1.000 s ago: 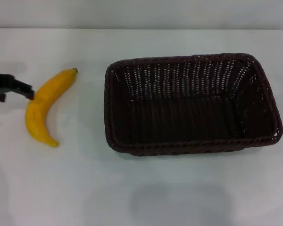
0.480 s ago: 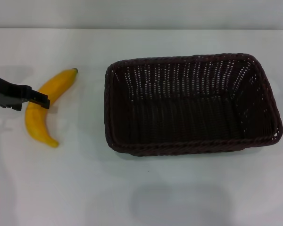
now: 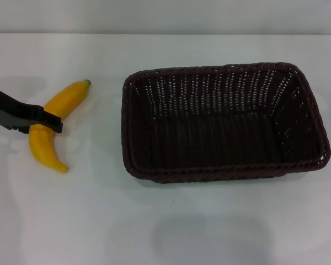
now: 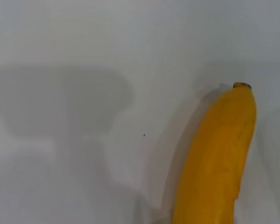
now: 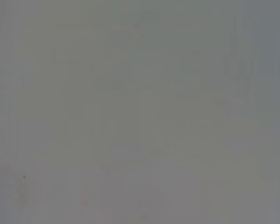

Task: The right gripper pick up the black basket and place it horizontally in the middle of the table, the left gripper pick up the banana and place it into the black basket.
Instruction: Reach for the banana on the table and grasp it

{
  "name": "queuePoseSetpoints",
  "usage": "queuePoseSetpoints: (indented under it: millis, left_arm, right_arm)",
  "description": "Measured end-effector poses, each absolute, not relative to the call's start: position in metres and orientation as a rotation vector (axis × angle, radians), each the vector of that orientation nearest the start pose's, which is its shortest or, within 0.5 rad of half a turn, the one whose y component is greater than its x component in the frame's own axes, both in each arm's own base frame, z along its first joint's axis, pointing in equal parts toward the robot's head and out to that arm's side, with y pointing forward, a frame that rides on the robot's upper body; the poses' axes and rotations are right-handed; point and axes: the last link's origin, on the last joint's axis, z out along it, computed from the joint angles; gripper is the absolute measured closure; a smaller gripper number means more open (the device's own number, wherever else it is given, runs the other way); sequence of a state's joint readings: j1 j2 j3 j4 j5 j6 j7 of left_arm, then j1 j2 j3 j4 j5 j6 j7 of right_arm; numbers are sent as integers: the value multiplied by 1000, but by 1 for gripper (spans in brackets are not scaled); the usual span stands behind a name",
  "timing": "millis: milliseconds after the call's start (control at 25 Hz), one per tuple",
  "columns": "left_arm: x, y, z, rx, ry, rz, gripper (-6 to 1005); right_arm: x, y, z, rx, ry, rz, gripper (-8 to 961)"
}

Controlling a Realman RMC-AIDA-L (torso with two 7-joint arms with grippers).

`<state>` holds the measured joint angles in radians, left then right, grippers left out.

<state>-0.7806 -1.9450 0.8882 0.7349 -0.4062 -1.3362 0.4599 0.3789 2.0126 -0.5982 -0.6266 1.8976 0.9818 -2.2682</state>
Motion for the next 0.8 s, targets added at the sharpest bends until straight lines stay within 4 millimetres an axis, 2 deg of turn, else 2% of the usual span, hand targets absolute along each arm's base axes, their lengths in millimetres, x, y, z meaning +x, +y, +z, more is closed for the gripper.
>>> queuePoseSetpoints:
  millis: [560, 680, 800]
  left_arm:
    - [-287, 407, 47, -2079, -1609, 339, 279]
    - [-280, 413, 62, -2088, -1558, 328, 485]
    - [-258, 422, 90, -2128, -1469, 243, 487]
  right_arm:
    - [355, 364, 131, -1667, 483, 612, 124]
    - [353, 363, 132, -1667, 474, 630, 124]
    - [353, 363, 133, -1662, 474, 637, 124]
